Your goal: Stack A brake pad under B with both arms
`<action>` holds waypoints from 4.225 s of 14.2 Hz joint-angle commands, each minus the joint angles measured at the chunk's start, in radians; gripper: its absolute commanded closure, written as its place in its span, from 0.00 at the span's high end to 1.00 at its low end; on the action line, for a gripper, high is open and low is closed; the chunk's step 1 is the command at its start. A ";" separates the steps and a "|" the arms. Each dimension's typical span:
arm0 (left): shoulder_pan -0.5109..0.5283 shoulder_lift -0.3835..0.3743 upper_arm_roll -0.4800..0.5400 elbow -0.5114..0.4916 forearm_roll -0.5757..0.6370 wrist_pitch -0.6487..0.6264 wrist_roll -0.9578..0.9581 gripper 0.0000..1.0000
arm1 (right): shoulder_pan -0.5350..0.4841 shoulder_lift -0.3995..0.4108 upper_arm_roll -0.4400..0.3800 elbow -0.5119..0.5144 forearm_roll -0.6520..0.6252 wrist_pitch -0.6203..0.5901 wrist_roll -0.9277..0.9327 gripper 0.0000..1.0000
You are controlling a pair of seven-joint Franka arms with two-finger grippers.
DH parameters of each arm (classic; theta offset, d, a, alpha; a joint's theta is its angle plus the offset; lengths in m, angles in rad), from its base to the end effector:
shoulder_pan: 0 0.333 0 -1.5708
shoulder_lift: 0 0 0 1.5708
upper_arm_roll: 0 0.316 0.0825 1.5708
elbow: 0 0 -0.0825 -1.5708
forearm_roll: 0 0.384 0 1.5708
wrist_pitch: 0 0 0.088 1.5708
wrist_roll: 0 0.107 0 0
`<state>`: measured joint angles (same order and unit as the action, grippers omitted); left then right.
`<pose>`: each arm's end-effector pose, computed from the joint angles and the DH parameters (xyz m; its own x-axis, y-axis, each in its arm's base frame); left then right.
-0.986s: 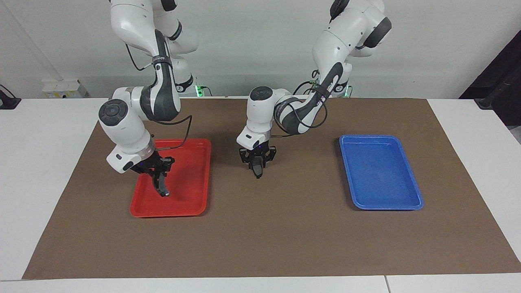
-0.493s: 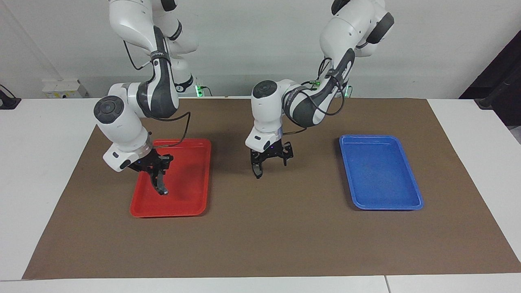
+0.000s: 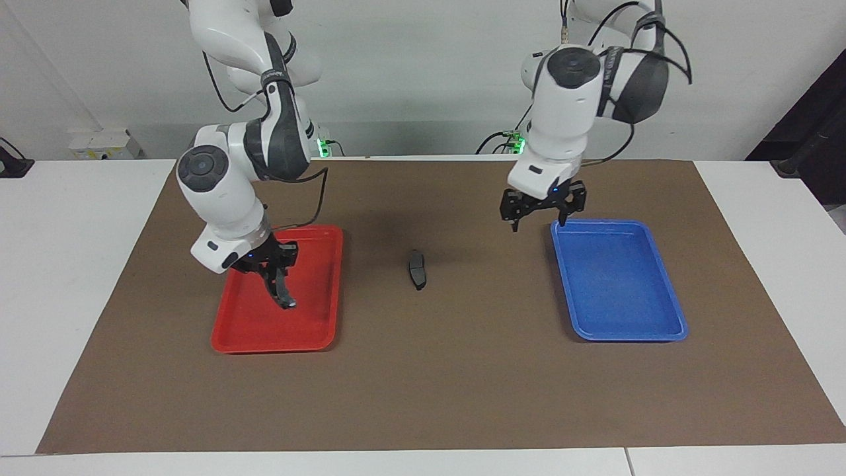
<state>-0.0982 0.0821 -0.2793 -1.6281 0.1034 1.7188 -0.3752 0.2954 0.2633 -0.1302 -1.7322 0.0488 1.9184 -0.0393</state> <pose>0.5524 -0.2025 0.5654 0.9991 -0.0173 0.0398 -0.0145 -0.9974 -0.0701 0.6151 0.1119 0.4214 0.9793 0.1882 -0.0742 0.1877 -0.9821 -0.0136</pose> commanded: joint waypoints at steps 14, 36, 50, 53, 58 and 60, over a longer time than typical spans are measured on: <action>0.133 -0.165 0.155 -0.044 -0.105 -0.059 0.288 1.00 | 0.347 0.131 0.000 0.013 0.060 0.205 0.430 0.01; 0.127 -0.150 0.178 -0.047 -0.105 -0.068 0.292 1.00 | 0.386 0.142 0.021 -0.098 0.091 0.275 0.427 0.03; 0.126 -0.143 0.193 -0.047 -0.105 -0.096 0.289 1.00 | 0.378 0.137 0.020 -0.075 0.091 0.262 0.430 0.99; 0.115 -0.145 0.195 -0.048 -0.105 -0.103 0.289 1.00 | 0.354 0.099 0.009 -0.052 0.077 0.237 0.429 0.99; 0.114 -0.145 0.198 -0.048 -0.105 -0.117 0.292 1.00 | 0.174 -0.035 0.009 0.009 -0.003 0.015 0.337 0.99; 0.114 -0.147 0.196 -0.048 -0.106 -0.117 0.292 1.00 | 0.101 -0.082 0.007 0.019 -0.010 -0.076 0.274 1.00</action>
<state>0.0321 -0.0509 -0.1007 -1.6641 0.0118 1.6133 -0.0843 0.4581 0.2249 -0.1336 -1.7171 0.0549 1.9129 0.2897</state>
